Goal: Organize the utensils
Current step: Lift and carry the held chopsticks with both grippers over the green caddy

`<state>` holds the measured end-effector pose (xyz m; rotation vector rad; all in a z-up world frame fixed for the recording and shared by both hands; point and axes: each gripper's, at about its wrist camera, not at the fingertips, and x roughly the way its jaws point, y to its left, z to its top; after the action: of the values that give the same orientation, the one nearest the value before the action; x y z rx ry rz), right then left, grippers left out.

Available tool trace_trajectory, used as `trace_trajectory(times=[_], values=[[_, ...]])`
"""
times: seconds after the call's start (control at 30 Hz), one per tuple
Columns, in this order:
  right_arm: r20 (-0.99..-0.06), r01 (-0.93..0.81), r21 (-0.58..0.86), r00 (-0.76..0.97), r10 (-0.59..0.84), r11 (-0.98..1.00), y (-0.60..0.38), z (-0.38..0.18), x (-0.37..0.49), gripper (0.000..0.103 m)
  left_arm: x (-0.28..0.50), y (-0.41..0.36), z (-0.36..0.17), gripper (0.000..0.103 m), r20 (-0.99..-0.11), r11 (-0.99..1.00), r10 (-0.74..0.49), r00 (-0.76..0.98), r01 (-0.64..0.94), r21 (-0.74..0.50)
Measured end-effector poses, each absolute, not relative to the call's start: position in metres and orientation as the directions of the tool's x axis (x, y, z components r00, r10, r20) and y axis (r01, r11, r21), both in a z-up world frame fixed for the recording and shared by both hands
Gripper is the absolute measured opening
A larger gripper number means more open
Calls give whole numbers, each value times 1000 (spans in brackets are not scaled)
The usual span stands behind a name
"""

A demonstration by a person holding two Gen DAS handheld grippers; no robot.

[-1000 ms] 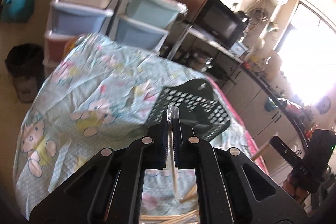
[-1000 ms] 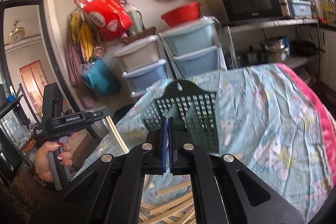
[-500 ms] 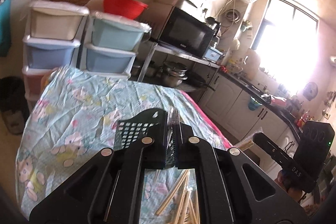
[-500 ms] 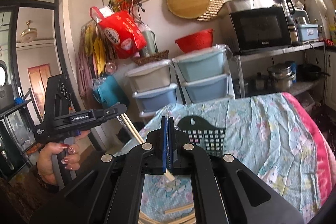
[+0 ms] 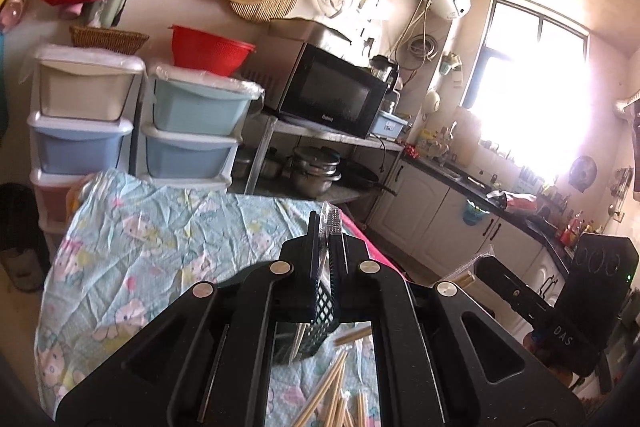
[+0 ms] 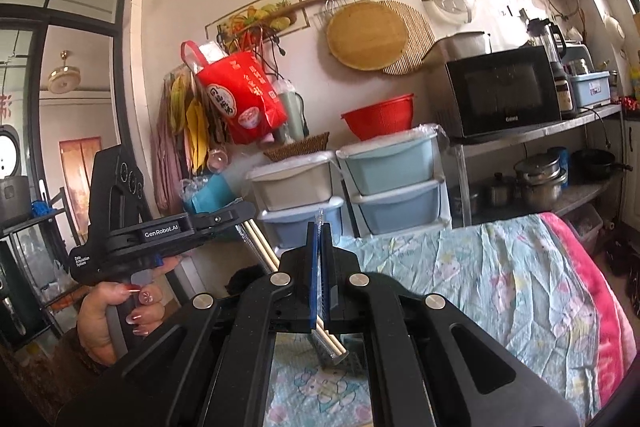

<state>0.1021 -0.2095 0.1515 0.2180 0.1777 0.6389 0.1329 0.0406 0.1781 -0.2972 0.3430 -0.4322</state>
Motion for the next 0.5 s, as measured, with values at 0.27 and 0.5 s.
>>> trace_trajectory(times=[0.27, 0.5], values=[[-60, -560, 244, 806, 589, 792, -213, 161, 110, 2, 144, 48, 198, 2, -229, 883, -417, 880, 332, -333], [-41, -555, 239, 814, 579, 797, -213, 171, 125, 2, 157, 57, 208, 2, -209, 910, -347, 914, 275, -309]])
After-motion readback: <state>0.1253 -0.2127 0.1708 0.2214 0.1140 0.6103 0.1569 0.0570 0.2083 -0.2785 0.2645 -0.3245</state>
